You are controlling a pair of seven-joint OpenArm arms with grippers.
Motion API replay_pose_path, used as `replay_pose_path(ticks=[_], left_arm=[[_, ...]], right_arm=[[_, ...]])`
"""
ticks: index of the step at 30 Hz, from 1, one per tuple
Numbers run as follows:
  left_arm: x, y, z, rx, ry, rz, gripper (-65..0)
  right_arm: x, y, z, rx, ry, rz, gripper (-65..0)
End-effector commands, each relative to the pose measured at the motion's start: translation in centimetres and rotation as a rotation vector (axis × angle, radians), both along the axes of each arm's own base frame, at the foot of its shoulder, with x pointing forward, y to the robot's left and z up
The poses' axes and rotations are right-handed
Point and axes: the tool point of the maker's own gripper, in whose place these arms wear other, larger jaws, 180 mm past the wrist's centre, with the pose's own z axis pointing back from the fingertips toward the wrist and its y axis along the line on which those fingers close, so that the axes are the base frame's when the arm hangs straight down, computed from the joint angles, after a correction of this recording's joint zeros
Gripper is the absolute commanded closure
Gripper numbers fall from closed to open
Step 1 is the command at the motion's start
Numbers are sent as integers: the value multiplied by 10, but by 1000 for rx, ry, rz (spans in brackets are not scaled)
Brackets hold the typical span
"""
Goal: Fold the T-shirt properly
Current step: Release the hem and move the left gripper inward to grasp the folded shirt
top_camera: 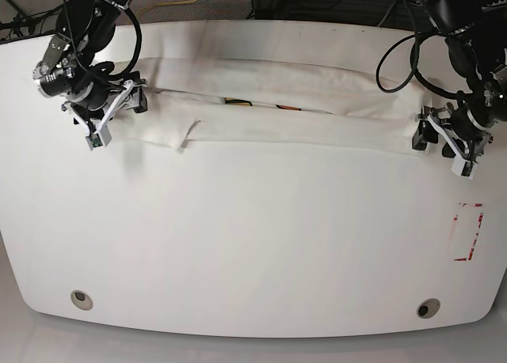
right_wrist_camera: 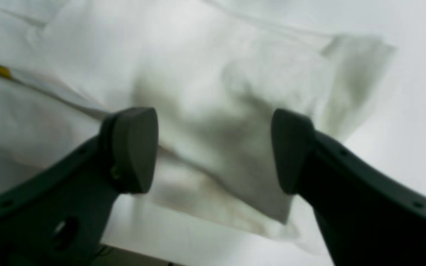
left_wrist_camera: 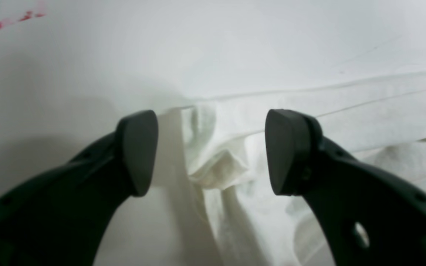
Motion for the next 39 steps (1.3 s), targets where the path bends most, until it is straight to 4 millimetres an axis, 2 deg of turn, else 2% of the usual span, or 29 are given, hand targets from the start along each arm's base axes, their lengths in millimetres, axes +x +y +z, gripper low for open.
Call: replay_pose_path(ticks=[1, 5, 7, 13, 16, 17, 21, 23, 27, 28, 32, 35, 39], left_arm=[[-7, 10, -11, -9, 36, 20, -428], [-15, 11, -35, -64, 100, 42, -428], [-17, 9, -40, -79, 108, 46, -428], [-21, -11, -60, -105, 168, -8, -415], [-24, -17, -69, -136, 187, -1, -325], [-26, -18, -72, -141, 195, 2, -246], [-26, -19, -72, -145, 197, 1, -32], [-26, -19, -72, -143, 196, 0, -3], [-25, -21, -49, -83, 131, -34, 0], [-23, -27, -34, -67, 86, -56, 0], [-23, -58, 4, -70, -41, -129, -1], [-28, -87, 26, -57, -90, -216, -3], [-30, -136, 28, -107, -68, -345, -3]], right_arm=[[7, -1, 1, 21, -23, 2, -458], [7, -4, -9, 38, -1, -7, -458], [7, -6, -9, 35, 2, -8, -458], [5, -6, -11, 34, 8, -9, -458], [4, -6, -12, 34, 10, -7, -458], [4, -6, -12, 34, 10, -7, -458], [5, -6, -11, 34, 7, -7, -458], [6, -6, -13, 42, 14, -10, -458], [10, -3, -26, 95, 18, -29, -458], [10, -2, -31, 111, 23, -36, -458], [9, -5, -44, 146, 39, -55, -458], [9, 6, -54, 169, 62, -29, -458], [17, 23, -57, 183, 40, 31, -458]])
